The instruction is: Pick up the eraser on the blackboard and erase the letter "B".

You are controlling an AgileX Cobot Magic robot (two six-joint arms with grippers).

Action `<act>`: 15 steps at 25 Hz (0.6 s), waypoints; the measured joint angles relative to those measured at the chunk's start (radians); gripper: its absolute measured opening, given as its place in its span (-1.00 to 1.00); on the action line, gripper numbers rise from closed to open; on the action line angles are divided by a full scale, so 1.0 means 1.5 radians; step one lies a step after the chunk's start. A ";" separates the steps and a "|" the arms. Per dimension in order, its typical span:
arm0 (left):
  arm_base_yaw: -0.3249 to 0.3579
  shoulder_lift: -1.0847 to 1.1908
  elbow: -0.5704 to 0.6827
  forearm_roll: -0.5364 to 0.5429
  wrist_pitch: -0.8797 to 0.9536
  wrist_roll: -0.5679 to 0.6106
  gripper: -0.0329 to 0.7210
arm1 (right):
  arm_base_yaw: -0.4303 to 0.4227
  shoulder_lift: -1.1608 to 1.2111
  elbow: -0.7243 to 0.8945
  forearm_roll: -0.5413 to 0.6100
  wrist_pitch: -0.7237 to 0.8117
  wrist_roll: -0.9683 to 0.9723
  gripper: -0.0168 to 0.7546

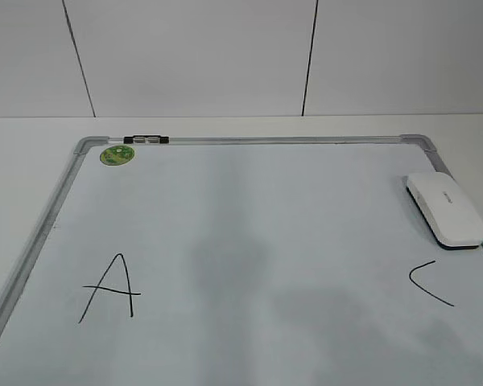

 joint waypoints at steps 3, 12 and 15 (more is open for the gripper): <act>0.000 0.000 0.000 0.000 0.000 0.000 -0.24 | 0.000 0.000 0.000 0.000 0.000 0.000 0.56; 0.000 0.000 0.000 -0.012 -0.001 0.001 -0.24 | 0.000 0.000 0.000 -0.002 0.000 -0.001 0.56; 0.000 0.000 0.000 -0.012 -0.001 0.001 -0.24 | 0.000 0.000 0.000 -0.002 0.000 -0.001 0.56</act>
